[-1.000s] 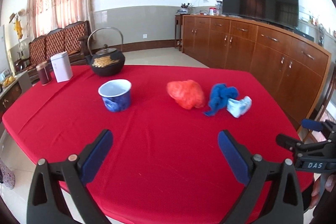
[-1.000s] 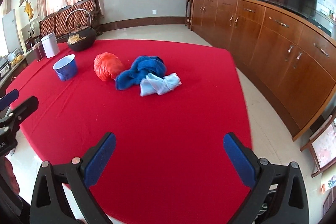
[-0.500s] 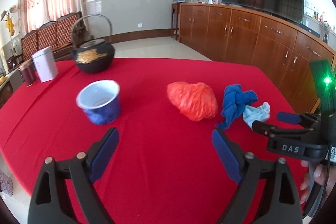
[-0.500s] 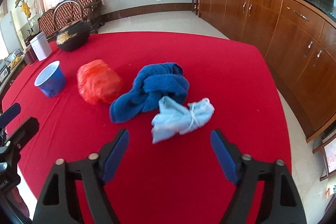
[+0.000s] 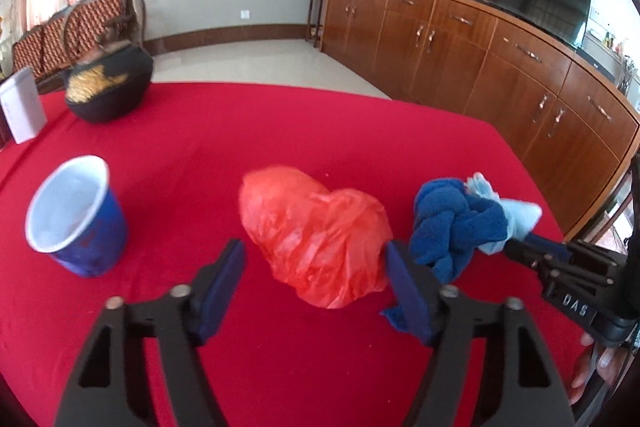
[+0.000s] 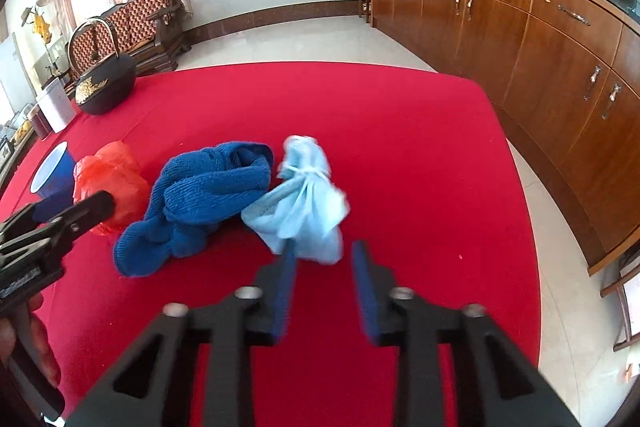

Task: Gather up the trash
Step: 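Grasp the light-blue cloth with the right gripper while the left grasps the red plastic bag, then lift the light-blue cloth and red bag with both grippers toward the bucket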

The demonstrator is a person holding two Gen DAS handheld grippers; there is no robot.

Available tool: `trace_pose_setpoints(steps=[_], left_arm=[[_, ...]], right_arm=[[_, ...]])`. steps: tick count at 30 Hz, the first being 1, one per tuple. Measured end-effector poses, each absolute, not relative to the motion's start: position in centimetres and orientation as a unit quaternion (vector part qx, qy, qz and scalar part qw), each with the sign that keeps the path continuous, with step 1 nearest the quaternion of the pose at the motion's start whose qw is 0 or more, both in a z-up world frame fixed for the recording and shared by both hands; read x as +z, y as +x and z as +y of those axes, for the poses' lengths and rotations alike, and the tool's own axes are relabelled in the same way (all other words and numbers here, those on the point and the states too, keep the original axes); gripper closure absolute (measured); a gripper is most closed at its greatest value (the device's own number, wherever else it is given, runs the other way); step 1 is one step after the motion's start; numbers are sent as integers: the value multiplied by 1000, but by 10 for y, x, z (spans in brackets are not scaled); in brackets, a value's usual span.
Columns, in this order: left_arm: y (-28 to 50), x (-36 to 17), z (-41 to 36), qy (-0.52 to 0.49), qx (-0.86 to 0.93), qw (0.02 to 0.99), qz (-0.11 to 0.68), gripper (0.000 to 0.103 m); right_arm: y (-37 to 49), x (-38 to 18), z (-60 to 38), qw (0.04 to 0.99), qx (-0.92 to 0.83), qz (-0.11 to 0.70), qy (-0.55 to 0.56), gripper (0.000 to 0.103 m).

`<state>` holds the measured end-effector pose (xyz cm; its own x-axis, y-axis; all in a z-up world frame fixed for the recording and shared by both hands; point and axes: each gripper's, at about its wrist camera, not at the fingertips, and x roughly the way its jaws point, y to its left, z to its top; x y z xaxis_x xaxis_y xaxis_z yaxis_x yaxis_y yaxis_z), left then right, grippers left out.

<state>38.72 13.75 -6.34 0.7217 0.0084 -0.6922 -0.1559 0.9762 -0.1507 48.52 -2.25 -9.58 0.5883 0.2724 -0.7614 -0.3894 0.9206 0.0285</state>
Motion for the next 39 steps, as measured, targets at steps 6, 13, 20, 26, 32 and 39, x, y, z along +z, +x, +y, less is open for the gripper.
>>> trace_pose_setpoints(steps=[6,13,20,26,32,39], left_arm=[[376,-62,136,-106,22,925,365,78],[358,-58,139,-104,22,930,352,82],[361,-59,134,-90,19,928,360,83],[367,-61,136,-91,18,925,368,83],[364,-59,130,-75,11,929,363,84],[341,-47,122,-73,7,934,350,85]], right_arm=[[478,-90,-31,892,204,398,-59,101],[459,-79,-35,892,227,388,-52,101],[459,-87,-36,892,199,403,-59,14],[478,-85,-21,893,189,402,-77,13],[480,-87,-21,881,218,414,-63,83],[447,-66,-36,893,217,390,-57,86]])
